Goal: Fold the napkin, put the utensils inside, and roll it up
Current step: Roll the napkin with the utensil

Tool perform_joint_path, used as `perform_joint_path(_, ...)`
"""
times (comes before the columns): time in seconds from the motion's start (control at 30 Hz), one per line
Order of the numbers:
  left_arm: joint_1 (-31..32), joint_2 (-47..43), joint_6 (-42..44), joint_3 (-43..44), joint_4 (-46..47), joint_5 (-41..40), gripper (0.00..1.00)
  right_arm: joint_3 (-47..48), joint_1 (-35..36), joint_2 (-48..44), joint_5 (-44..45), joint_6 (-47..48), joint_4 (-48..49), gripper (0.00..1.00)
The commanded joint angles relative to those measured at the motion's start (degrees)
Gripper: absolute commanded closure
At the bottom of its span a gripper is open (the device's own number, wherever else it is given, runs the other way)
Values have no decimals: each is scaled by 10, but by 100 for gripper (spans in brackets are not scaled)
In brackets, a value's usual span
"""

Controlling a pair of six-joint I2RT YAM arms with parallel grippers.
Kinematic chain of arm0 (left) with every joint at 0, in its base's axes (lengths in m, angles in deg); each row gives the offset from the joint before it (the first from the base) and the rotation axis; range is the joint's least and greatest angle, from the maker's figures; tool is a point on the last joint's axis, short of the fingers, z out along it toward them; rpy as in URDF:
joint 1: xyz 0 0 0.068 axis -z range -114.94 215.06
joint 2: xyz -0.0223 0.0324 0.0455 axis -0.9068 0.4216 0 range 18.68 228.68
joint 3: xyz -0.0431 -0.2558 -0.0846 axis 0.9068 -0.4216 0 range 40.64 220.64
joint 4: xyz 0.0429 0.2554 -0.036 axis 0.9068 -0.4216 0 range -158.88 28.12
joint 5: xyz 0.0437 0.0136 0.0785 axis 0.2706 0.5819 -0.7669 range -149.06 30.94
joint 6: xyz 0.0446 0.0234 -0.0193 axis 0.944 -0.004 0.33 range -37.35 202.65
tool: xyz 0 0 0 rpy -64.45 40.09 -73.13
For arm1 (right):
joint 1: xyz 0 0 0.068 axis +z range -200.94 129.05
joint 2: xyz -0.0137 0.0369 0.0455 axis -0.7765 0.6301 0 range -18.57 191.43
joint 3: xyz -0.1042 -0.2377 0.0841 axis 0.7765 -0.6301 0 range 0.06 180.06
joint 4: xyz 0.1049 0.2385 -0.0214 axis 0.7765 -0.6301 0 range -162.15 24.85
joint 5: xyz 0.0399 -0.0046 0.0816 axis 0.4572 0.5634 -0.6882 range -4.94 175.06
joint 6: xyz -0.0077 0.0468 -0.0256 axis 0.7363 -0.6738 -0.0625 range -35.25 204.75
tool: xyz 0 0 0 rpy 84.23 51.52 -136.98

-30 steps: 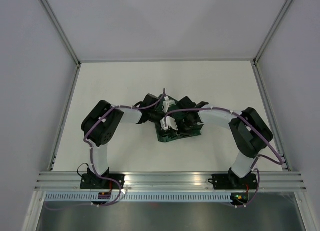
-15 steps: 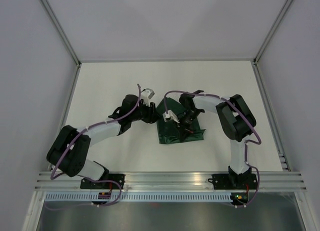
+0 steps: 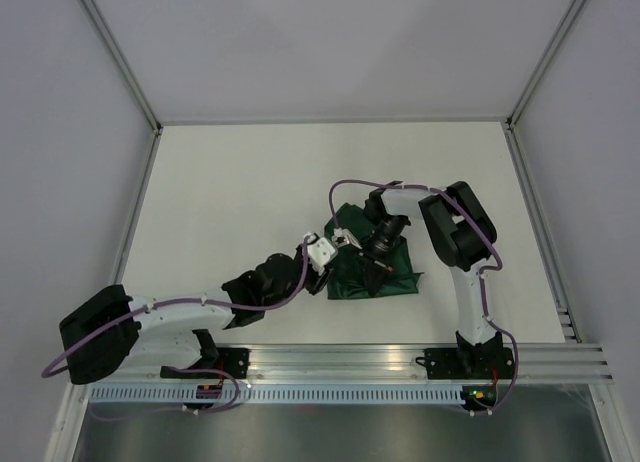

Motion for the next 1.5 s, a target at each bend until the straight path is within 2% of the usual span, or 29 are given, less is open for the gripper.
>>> perform_joint_path(0.0, 50, 38, 111, 8, 50, -80, 53, 2, -7, 27, 58, 32, 55, 85)
perform_joint_path(0.13, 104, 121, 173, 52, 32, -89, 50, -1, -11, 25, 57, 21, 63, 85)
perform_joint_path(0.3, 161, 220, 217, 88, 85, -106, 48, -5, -13, 24, 56, 13, 71, 85)
perform_joint_path(0.6, 167, 322, 247, 113, 130, -83, 46, -2, -18, 29, 57, 6, 74, 85)
perform_joint_path(0.93, 167, 366, 236, 124, 126, -49, 45, 2, -21, 34, 56, 6, 70, 85)
perform_joint_path(1.03, 167, 377, 220, 124, 115, -39, 48, 3, -21, 35, 56, 5, 70, 85)
perform_joint_path(1.13, 166, 385, 205, 131, 99, -35, 58, 4, -22, 37, 55, 5, 69, 85)
perform_joint_path(1.17, 165, 389, 202, 134, 85, -33, 65, 6, -21, 39, 55, 6, 67, 85)
perform_joint_path(1.27, 163, 394, 190, 141, 66, -27, 77, 8, -22, 39, 55, 6, 66, 85)
perform_joint_path(1.33, 158, 394, 181, 148, 40, -11, 83, 8, -22, 39, 54, 5, 65, 85)
perform_joint_path(1.43, 145, 391, 165, 165, -7, 22, 98, 6, -21, 36, 52, 6, 67, 85)
perform_joint_path(1.47, 138, 390, 162, 167, -14, 31, 98, 5, -22, 34, 51, 5, 67, 85)
